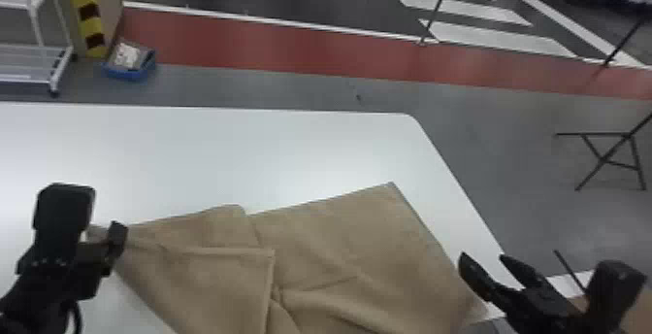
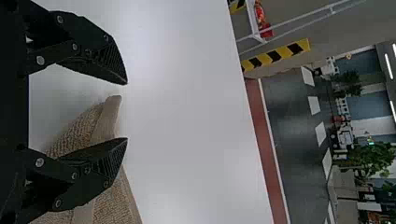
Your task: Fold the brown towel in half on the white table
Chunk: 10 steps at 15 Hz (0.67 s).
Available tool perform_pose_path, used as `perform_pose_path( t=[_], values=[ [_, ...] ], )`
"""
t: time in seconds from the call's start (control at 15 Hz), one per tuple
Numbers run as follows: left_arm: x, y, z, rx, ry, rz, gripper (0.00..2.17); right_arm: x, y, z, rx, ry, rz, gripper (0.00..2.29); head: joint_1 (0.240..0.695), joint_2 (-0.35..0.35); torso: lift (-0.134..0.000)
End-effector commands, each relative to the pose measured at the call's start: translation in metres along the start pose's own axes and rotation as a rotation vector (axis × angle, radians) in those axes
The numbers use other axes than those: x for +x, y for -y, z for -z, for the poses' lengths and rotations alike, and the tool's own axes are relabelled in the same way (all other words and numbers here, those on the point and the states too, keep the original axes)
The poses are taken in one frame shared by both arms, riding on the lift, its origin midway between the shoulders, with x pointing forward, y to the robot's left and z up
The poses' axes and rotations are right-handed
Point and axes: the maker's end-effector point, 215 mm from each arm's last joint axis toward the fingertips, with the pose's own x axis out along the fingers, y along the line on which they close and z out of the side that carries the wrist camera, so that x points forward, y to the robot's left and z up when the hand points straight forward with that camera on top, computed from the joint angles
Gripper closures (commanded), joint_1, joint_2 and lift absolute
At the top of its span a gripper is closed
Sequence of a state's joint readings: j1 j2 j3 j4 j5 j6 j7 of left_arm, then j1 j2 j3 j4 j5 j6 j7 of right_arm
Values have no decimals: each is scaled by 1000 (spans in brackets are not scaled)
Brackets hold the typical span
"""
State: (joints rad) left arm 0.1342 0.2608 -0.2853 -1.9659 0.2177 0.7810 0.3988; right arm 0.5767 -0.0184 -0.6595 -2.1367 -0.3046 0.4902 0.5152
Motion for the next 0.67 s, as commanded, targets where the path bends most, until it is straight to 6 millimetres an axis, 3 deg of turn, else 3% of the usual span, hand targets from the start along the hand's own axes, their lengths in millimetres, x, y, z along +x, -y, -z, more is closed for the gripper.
perform_pose_path(
  t=[0.0,0.13,0.2,0.4,0.47,0.6],
  values=[
    [0,0,3,5,-9,0,549,0,-1,0,2,1,-3,124,695,-316,-123],
    [0,-1,2,6,-7,-1,552,1,-3,-2,1,4,-5,124,695,-315,-123],
    [0,0,2,5,-8,0,711,1,-4,-2,0,3,-7,124,695,-313,-123],
    [-1,0,3,6,-10,1,734,0,-2,-3,1,6,-3,124,695,-311,-123],
    [-2,0,6,11,-22,1,1055,0,-2,-2,2,3,-3,124,695,-311,-123],
    [-2,-2,5,8,-22,-1,1072,0,-4,-5,-2,9,-7,124,695,-313,-123]
  ],
)
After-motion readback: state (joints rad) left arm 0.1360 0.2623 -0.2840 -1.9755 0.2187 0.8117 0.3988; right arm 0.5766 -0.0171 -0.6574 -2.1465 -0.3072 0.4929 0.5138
